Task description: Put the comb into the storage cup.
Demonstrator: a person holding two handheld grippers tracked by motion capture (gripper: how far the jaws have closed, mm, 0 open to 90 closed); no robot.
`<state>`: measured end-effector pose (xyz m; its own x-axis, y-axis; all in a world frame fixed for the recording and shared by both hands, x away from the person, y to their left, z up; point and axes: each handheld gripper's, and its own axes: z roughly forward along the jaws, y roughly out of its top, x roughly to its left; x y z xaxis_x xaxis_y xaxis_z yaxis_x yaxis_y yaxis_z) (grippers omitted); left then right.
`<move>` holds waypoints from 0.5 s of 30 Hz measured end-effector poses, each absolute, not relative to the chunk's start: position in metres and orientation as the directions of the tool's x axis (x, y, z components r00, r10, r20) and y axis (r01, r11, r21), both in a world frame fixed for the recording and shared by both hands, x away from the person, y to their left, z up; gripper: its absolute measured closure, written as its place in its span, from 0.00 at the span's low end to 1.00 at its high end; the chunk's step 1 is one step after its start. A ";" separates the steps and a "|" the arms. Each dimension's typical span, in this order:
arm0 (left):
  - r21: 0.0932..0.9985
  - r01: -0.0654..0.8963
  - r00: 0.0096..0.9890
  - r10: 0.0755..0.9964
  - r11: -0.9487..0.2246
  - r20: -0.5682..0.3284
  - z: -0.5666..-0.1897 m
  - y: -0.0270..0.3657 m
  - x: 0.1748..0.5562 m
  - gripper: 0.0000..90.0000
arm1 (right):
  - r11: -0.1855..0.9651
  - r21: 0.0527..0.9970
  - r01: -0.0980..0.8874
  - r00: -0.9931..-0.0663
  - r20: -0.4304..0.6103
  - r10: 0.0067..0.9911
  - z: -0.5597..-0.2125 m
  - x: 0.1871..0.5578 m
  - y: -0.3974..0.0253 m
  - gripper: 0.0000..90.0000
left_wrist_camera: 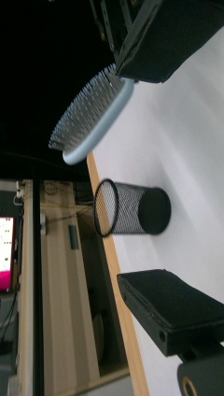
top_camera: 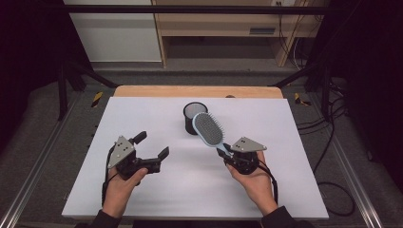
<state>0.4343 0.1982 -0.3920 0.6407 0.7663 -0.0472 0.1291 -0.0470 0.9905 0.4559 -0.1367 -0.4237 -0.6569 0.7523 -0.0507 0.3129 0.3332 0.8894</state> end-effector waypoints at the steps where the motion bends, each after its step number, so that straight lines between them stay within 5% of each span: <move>1: 0.991 0.126 0.648 0.761 -0.052 -0.042 -0.390 0.194 0.435 0.03 | 0.331 0.893 0.305 -0.659 -0.053 0.750 -0.424 0.455 -0.136 0.77; 15: 0.989 0.129 0.712 0.701 -0.069 -0.044 -0.372 0.139 0.447 0.02 | 0.286 0.926 0.247 -0.671 -0.050 0.740 -0.420 0.449 -0.133 0.77</move>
